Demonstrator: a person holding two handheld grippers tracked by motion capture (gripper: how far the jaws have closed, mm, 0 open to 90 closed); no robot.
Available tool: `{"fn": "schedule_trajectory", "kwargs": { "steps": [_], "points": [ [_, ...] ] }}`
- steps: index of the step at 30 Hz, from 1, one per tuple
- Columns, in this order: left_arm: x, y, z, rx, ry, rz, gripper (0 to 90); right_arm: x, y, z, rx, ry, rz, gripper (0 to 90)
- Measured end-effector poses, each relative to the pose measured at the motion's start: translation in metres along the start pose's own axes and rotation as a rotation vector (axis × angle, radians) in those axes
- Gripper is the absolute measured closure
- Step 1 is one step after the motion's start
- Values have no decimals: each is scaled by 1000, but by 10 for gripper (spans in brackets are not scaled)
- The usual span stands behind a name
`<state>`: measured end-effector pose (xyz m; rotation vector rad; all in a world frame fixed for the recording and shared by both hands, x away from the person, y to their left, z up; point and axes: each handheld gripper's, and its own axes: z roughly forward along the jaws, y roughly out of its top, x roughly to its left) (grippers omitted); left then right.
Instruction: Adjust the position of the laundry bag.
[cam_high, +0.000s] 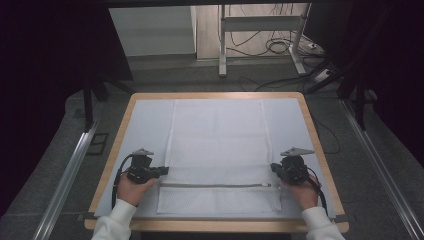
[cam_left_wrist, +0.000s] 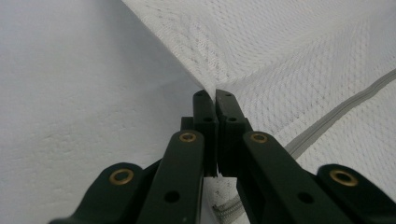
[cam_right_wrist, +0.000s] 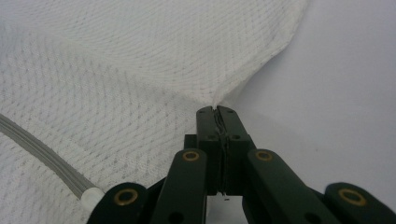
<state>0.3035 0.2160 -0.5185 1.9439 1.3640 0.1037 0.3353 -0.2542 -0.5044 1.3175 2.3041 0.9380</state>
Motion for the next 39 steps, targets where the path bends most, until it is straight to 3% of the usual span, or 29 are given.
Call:
{"fn": "schedule_trajectory", "kwargs": {
  "steps": [24, 29, 32, 36, 39],
  "points": [
    [6, -3, -2, 5, 6, -9, 887, 5, 0, 5, 1, 5, -15, 876],
    [5, -2, -4, 4, 16, 5, 866, 5, 0, 6, 3, 6, -12, 870],
    [4, -4, -6, -13, 41, 44, 755, 4, -1, 5, -2, 7, -12, 837],
    [4, -2, -16, -58, 83, 51, 484, 2, -2, 2, -25, -15, -6, 582],
    [3, 1, -24, -95, 102, 53, 374, -2, -2, -3, -60, -34, 4, 467]
  ]
}}
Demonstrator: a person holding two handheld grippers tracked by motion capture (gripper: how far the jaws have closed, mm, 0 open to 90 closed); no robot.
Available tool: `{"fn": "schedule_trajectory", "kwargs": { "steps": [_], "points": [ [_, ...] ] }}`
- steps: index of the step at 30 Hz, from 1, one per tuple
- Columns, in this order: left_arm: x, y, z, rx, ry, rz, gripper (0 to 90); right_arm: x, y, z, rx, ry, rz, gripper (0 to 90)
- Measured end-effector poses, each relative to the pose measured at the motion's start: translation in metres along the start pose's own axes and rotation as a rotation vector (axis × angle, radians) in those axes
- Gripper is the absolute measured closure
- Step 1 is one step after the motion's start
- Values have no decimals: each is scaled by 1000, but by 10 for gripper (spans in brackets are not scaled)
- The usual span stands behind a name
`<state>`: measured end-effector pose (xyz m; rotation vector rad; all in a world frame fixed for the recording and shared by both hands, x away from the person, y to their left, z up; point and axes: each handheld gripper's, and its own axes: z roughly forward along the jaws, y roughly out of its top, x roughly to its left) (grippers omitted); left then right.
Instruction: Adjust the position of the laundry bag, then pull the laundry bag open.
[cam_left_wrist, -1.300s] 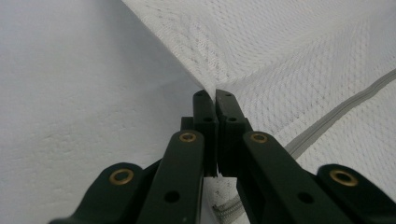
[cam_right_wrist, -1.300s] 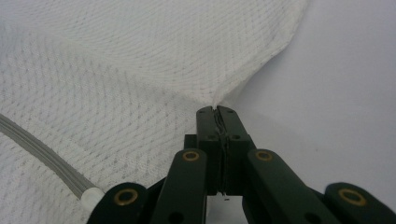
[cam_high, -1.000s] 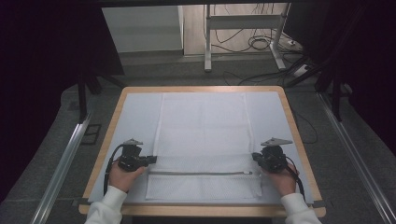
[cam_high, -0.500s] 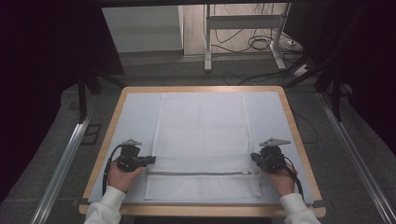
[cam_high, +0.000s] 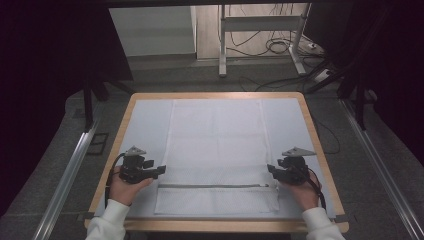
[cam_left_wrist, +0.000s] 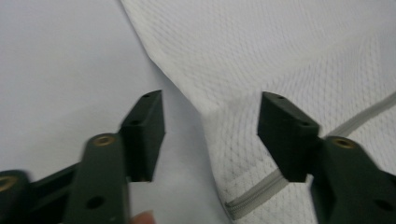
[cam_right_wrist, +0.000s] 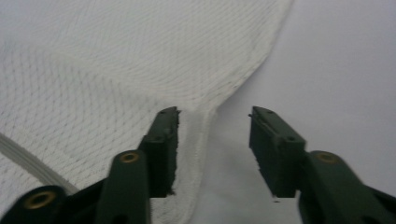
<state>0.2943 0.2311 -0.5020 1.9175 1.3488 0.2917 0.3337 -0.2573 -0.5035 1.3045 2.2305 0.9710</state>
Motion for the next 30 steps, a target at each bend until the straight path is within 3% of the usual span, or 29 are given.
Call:
{"fn": "schedule_trajectory", "kwargs": {
  "steps": [5, 12, 22, 30],
  "points": [
    [-10, 6, -4, -28, -3, 39, 324, -5, -2, -11, -49, 22, 15, 372],
    [-34, 14, -3, -33, -28, 80, 314, -14, -9, -28, -83, 46, 33, 340],
    [-54, 21, -2, -47, -78, 120, 306, -21, -15, -38, -92, 32, 55, 324],
    [-64, 25, 2, -40, -105, 124, 308, -20, -16, -37, -81, 35, 51, 325]
  ]
}}
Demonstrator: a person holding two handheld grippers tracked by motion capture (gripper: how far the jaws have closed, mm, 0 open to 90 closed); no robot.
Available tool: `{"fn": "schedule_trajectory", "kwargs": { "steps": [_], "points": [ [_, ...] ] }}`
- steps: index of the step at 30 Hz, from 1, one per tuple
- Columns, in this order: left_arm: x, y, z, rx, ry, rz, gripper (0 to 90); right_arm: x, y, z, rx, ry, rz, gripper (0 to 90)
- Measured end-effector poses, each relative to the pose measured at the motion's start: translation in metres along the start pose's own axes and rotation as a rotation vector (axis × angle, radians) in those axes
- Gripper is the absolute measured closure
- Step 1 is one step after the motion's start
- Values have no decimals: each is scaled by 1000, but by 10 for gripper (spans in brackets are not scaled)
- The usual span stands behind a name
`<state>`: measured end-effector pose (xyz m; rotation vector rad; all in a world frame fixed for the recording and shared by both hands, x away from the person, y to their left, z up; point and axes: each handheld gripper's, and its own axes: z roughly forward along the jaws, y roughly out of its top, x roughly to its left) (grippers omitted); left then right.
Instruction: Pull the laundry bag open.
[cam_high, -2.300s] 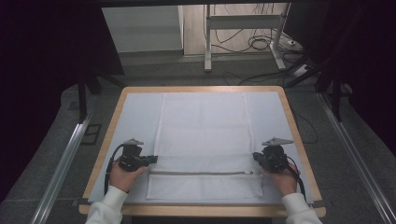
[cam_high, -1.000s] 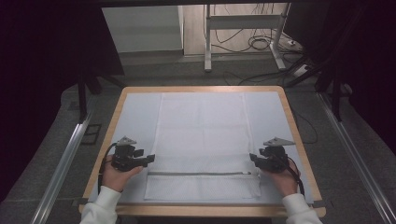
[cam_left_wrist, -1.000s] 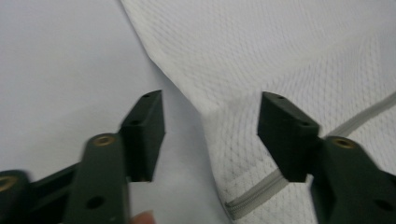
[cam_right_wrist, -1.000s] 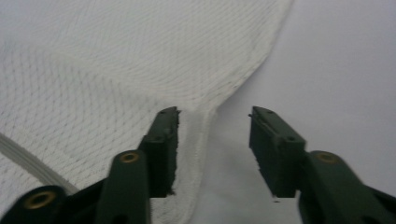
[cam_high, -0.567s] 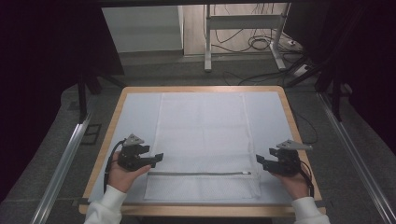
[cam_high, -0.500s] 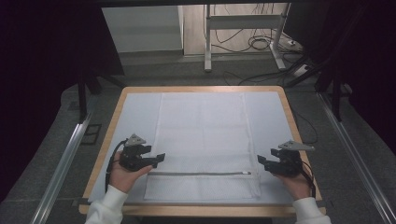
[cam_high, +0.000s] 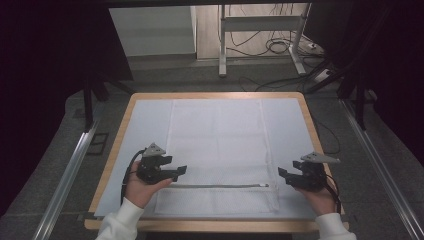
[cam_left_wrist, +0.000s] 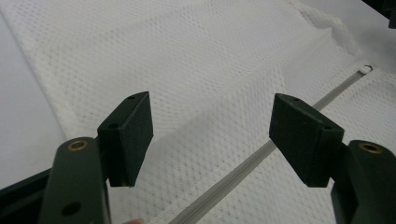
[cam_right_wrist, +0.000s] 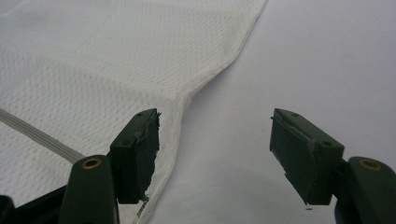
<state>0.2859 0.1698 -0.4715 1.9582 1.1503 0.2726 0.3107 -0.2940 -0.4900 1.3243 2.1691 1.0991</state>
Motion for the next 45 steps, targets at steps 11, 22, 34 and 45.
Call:
{"fn": "schedule_trajectory", "kwargs": {
  "steps": [11, 22, 34, 45],
  "points": [
    [-17, 5, 10, 8, -36, 25, 313, -1, -2, 0, -2, -8, 0, 325],
    [-27, 6, 14, 15, -54, 37, 314, -4, -2, 0, -4, -23, 7, 324],
    [-35, 7, 20, 29, -70, 49, 313, -4, -2, 2, 5, -24, 5, 324],
    [-39, 7, 23, 32, -87, 51, 313, -3, -2, 4, 15, -23, 5, 325]
  ]
}}
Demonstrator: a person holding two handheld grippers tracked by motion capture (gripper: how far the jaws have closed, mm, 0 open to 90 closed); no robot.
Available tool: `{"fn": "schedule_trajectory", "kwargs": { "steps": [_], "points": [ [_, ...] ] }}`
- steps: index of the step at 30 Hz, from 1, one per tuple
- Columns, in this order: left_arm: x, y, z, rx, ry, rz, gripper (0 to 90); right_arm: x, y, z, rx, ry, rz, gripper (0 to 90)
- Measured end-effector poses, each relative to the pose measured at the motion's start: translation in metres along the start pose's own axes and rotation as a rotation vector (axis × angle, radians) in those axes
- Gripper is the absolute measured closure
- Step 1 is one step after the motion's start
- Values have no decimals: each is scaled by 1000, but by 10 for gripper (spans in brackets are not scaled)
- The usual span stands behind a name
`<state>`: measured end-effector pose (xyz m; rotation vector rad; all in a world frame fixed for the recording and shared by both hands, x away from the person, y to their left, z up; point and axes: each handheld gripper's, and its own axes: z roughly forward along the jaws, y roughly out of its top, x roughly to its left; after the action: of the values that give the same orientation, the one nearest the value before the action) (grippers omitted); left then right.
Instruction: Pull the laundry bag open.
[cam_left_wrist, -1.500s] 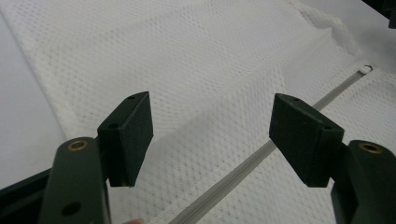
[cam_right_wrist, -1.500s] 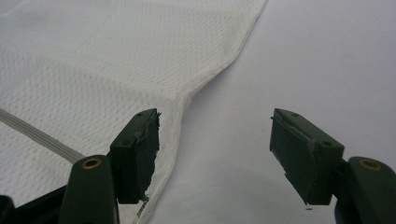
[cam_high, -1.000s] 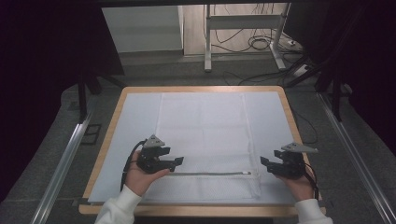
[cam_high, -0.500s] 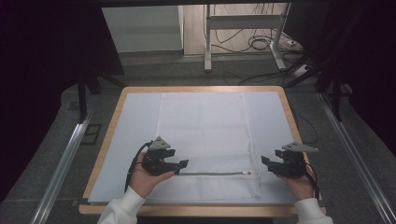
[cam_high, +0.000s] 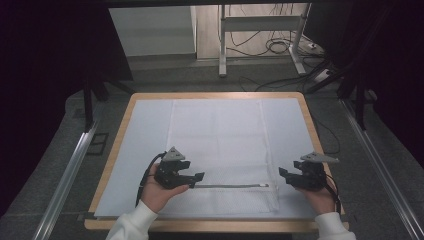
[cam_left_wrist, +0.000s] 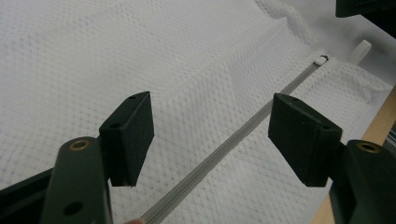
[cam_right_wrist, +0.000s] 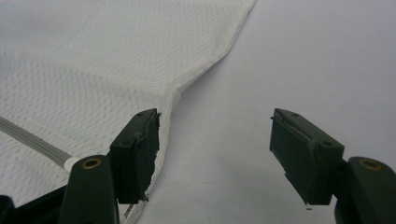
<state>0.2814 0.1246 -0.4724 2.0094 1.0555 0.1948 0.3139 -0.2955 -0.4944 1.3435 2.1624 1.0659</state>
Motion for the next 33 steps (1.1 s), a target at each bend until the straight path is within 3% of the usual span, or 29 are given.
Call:
{"fn": "schedule_trajectory", "kwargs": {
  "steps": [17, 33],
  "points": [
    [-24, 8, 24, 32, -43, 22, 329, -3, -1, -2, -11, -16, 17, 325],
    [-49, 26, 51, 51, -92, 33, 340, -5, -2, -5, -23, -26, 18, 324]
  ]
}}
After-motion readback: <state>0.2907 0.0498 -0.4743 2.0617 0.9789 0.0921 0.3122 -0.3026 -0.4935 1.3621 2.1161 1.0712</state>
